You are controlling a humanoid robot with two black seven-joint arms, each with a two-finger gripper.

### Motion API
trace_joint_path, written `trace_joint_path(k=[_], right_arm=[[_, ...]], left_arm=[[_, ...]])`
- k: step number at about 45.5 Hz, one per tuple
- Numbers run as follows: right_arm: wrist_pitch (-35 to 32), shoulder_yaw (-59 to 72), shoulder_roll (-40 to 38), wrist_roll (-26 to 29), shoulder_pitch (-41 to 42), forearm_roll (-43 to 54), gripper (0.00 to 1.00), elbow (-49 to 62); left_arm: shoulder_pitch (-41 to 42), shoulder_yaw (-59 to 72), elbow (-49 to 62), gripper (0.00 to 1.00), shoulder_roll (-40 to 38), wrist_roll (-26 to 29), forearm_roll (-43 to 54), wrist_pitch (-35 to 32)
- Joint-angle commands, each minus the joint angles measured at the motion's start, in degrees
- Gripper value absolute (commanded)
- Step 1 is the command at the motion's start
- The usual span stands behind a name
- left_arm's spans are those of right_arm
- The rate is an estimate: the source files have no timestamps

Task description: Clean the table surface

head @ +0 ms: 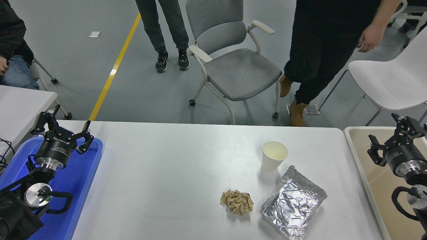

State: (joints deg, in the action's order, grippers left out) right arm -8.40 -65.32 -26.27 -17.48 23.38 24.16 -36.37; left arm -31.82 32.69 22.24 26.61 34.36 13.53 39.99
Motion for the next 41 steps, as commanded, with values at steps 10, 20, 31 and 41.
trace_joint_path(k=[10,20,31,41], right_arm=[[-0.4,0.5,-0.4,0.0,0.9,0.0,0.98,1.1],[-0.6,0.6,-1.9,0.0,1.1,-0.5,0.98,0.8],[-0.7,7.1,-8.2,0.0,4.6,-2.4,0.98,0.8],[-0.8,20.8,-13.6,0.0,10.4,-2.4,0.98,0.5]], left_arm=[[0.0,0.0,0.0,1.0,0.0,0.0,0.0,0.0],[0.0,0.0,0.0,1.0,-0.1,0.0,0.0,0.0],[0.0,0.0,0.0,1.0,-0.1,0.0,0.0,0.0],[0.0,0.0,0.0,1.0,-0.1,0.0,0.0,0.0]])
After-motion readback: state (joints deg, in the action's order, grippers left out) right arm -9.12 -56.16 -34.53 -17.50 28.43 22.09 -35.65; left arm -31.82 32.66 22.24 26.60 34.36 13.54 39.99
